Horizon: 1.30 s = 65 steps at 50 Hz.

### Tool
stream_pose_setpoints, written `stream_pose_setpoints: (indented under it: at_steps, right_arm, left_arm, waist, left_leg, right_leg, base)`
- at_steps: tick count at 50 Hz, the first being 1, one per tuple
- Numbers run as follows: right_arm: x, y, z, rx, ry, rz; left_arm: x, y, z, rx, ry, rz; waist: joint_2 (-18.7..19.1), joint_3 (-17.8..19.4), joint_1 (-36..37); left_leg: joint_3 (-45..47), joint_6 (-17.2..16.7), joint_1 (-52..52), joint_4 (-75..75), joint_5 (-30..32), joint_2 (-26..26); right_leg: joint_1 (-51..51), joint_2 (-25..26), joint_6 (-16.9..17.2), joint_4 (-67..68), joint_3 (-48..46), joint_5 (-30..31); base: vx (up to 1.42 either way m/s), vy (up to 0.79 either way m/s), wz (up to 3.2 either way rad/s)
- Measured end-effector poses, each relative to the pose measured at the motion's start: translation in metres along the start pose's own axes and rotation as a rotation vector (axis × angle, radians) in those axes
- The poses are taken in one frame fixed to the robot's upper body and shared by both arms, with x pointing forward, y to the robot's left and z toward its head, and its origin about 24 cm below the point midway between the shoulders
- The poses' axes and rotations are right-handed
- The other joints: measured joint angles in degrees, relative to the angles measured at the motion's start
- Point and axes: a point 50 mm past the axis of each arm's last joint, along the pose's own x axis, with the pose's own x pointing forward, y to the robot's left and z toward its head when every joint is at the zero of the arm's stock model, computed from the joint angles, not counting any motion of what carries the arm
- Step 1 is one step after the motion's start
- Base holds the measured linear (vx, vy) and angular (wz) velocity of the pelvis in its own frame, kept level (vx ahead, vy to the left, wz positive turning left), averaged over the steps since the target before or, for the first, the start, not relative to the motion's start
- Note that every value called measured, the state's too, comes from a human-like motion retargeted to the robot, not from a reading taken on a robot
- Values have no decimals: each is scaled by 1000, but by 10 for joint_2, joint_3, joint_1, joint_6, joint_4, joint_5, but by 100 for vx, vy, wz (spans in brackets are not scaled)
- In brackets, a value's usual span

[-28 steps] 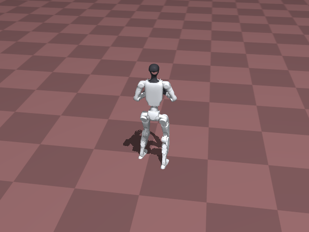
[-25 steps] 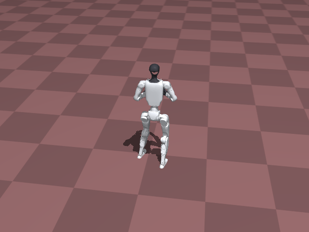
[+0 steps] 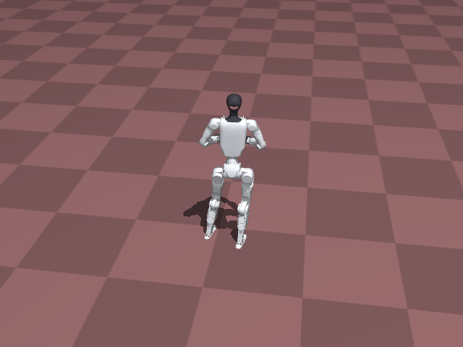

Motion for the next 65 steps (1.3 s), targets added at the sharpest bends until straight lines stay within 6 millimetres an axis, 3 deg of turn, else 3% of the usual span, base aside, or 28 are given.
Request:
stream_pose_setpoints:
  at_steps: [5,7,10,15,17,19,23,42,48,65]
  right_arm:
    - [-1,2,1,1,0,23]
    - [-3,11,-13,45,9,28]
    - [1,8,5,-1,-26,53]
    - [8,14,22,-36,-87,82]
    - [8,22,14,-9,-97,83]
    - [10,21,31,-56,-133,99]
    - [15,26,49,-88,-192,136]
    - [14,44,106,-298,-380,192]
    - [20,49,105,-322,-369,214]
    - [28,46,82,-398,-182,302]
  left_arm:
    - [3,-1,1,27,8,-17]
    - [0,-10,-15,-3,30,-15]
    - [3,-1,1,44,2,-7]
    - [6,1,7,76,-17,4]
    - [3,-7,-6,44,-3,8]
    - [5,1,7,79,-26,14]
    - [9,3,16,74,-60,8]
    - [21,0,44,-11,-229,0]
    - [23,-4,47,-31,-238,-18]
    - [0,-2,12,-61,-48,-31]
  waist:
    - [-4,-1,0]
    - [-6,-26,-4]
    - [-9,-20,-2]
    - [-8,-8,-2]
    - [-12,-33,-8]
    - [-14,-27,-7]
    - [-11,-9,-2]
    - [-25,15,5]
    - [-33,12,9]
    - [-38,-4,14]
  left_leg:
    - [-8,-2,23,-58,33,-3]
    - [-27,-2,-21,-17,38,-17]
    - [-20,-4,8,-65,42,-10]
    - [-27,-7,46,-128,74,-3]
    - [-46,-7,22,-138,107,-15]
    - [-37,-8,43,-161,98,-6]
    - [-39,-11,67,-186,108,5]
    - [-41,-12,68,-162,102,1]
    - [-39,-8,60,-170,108,-7]
    - [-32,-11,39,-191,129,-41]
  right_leg:
    - [7,-5,-5,-10,-9,5]
    - [-25,-18,-7,26,-32,5]
    - [-12,-12,-10,8,-19,-2]
    - [8,-9,-14,-5,-26,4]
    - [-25,-26,-13,30,-51,5]
    - [-15,-17,-15,18,-37,-5]
    - [5,-8,-18,7,-39,-1]
    - [16,-8,-20,22,-62,-3]
    - [1,-18,-20,37,-67,-10]
    - [-25,-53,-24,52,-87,-9]
  base:
    - [0,0,38]
    - [-7,3,57]
    - [7,-2,3]
    - [-1,-1,31]
    - [-8,2,62]
    - [9,-5,-8]
    - [0,0,0]
    - [0,0,0]
    - [0,2,6]
    - [1,7,17]
